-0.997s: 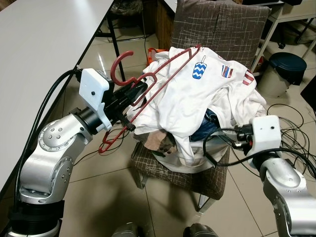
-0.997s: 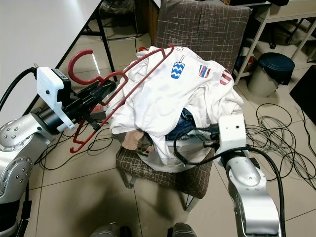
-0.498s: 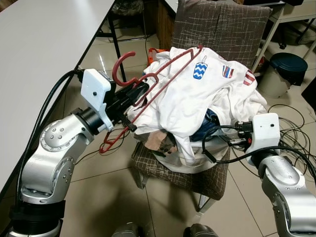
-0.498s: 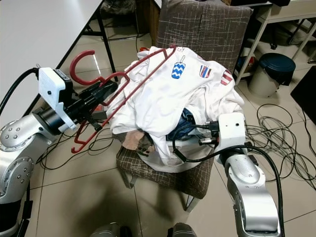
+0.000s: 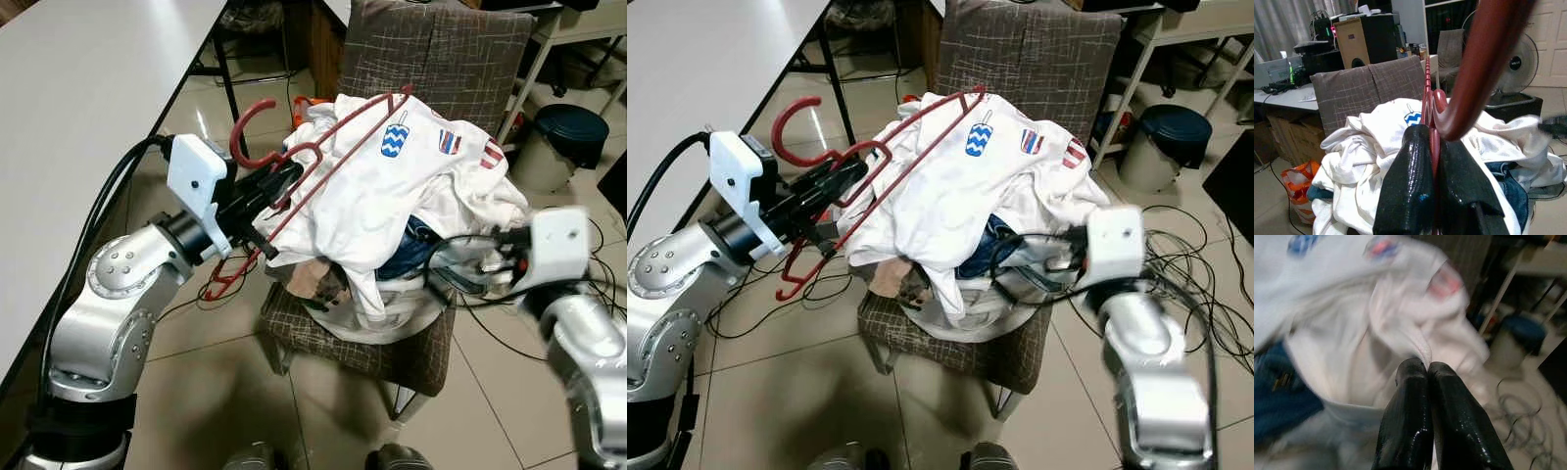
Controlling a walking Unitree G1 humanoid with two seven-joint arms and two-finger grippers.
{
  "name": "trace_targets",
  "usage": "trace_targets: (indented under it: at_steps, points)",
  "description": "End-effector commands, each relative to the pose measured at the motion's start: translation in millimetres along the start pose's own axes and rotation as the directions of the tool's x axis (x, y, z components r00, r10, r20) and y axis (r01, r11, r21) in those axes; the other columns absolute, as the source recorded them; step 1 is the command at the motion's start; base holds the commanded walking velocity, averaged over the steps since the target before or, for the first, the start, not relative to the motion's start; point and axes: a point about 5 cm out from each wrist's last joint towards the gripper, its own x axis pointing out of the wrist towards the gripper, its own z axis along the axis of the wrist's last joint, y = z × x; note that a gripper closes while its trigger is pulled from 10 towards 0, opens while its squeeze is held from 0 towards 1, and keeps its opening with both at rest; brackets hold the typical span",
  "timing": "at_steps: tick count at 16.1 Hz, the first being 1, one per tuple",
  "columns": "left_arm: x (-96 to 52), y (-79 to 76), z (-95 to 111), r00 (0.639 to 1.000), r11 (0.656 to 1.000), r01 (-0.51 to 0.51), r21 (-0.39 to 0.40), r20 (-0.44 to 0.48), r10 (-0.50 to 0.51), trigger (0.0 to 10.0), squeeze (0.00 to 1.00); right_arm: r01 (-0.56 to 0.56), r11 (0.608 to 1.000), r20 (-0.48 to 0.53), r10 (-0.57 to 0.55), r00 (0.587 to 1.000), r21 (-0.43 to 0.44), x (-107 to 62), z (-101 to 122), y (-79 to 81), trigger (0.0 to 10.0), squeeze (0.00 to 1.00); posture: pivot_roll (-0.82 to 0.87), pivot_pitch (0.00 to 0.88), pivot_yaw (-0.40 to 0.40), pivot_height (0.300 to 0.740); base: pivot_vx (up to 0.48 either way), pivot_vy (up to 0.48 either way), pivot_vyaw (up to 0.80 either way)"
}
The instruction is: Hang hanger
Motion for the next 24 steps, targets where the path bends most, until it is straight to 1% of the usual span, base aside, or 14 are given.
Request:
trace_targets:
  at_steps: [1,3,5,8,10,11,12,14,15,16,17,18,19,24]
  points:
    - [1.0,2.5,0.0,1.000,1.000,-0.010,0.009,-0.002,0.010,10.0,0.00,0.044,0.999,0.076,-0.044,0.996,-0.003,-2.3,18.7,-11.2,0.0,0.00,-0.10,0.056,0.077,0.740,0.000,0.000,0.00]
    - [2.6,5.2,0.2,1.000,1.000,-0.021,0.017,-0.001,0.021,10.0,0.00,0.072,0.997,0.197,-0.066,0.978,-0.026,0.8,50.0,-25.8,0.0,0.00,-0.11,0.058,0.084,0.740,0.000,0.000,0.00]
    - [3.4,6.1,0.6,1.000,1.000,-0.021,0.022,-0.001,0.021,10.0,0.00,0.075,0.994,0.248,-0.055,0.967,-0.073,3.8,68.0,-35.2,0.0,0.00,-0.11,0.057,0.084,0.740,0.000,0.000,0.00]
    - [3.6,8.0,2.0,1.000,0.999,-0.030,0.026,0.002,0.030,10.0,0.00,0.084,0.993,0.254,-0.061,0.965,-0.082,5.0,70.6,-39.7,0.0,0.00,-0.11,0.062,0.081,0.740,0.000,0.000,0.00]
    - [2.7,8.4,2.6,0.999,0.999,-0.032,0.034,-0.001,0.032,10.0,0.00,0.110,0.990,0.191,-0.092,0.977,-0.084,6.3,56.5,-46.9,0.0,0.00,-0.10,0.067,0.078,0.740,0.000,0.000,0.00]
    - [1.4,7.0,2.0,1.000,0.999,-0.024,0.038,-0.008,0.024,10.0,0.00,0.112,0.989,0.131,-0.100,0.986,-0.091,5.3,41.6,-47.4,0.0,0.00,-0.10,0.070,0.078,0.740,0.000,0.000,0.00]
    - [0.5,5.2,2.1,1.000,0.999,-0.017,0.036,-0.011,0.017,10.0,0.00,0.146,0.984,0.037,-0.143,0.989,-0.097,2.1,16.5,-50.4,0.0,0.00,-0.10,0.075,0.081,0.740,0.000,0.000,0.00]
    - [0.1,3.2,2.2,1.000,0.999,-0.007,0.034,-0.013,0.007,10.0,0.00,0.220,0.969,-0.067,-0.229,0.971,-0.111,-3.5,-16.3,-58.4,0.0,0.00,-0.10,0.075,0.081,0.740,0.000,0.000,0.00]
    - [0.5,2.0,2.5,1.000,1.000,0.004,0.031,-0.013,-0.004,10.0,0.00,0.242,0.966,-0.098,-0.251,0.963,-0.095,-5.7,-27.4,-60.0,0.0,0.00,-0.10,0.075,0.081,0.740,0.000,0.000,0.00]
    - [1.3,1.2,3.4,1.000,0.999,0.017,0.030,-0.012,-0.017,10.0,0.00,0.258,0.962,-0.118,-0.268,0.956,-0.094,-7.1,-34.8,-59.9,3.3,0.00,-0.10,0.079,0.091,0.740,0.000,0.000,0.00]
    - [1.7,0.3,4.0,0.999,0.999,0.030,0.027,-0.010,-0.030,10.0,0.00,0.282,0.954,-0.119,-0.292,0.949,-0.098,-8.2,-39.2,-58.9,10.0,0.00,-0.09,0.079,0.094,0.740,0.000,0.000,0.00]
    - [1.7,0.0,4.2,0.999,0.999,0.034,0.029,-0.010,-0.034,10.0,0.00,0.270,0.960,-0.104,-0.277,0.955,-0.074,-8.0,-38.7,-55.9,10.0,0.00,-0.09,0.079,0.094,0.740,0.000,0.000,0.00]
    - [1.8,1.1,4.4,1.000,0.999,0.029,0.032,-0.009,-0.029,10.0,0.00,0.252,0.967,-0.063,-0.253,0.966,-0.026,-7.6,-33.9,-48.9,10.0,1.00,-0.09,0.079,0.095,0.740,0.000,0.000,0.00]
    - [3.9,2.4,-0.5,1.000,0.999,-0.012,0.030,-0.016,0.013,10.0,0.00,0.236,0.971,-0.049,-0.235,0.971,0.028,-8.3,-40.1,-35.6,10.0,1.00,-0.09,0.081,0.090,0.740,0.000,0.000,0.00]
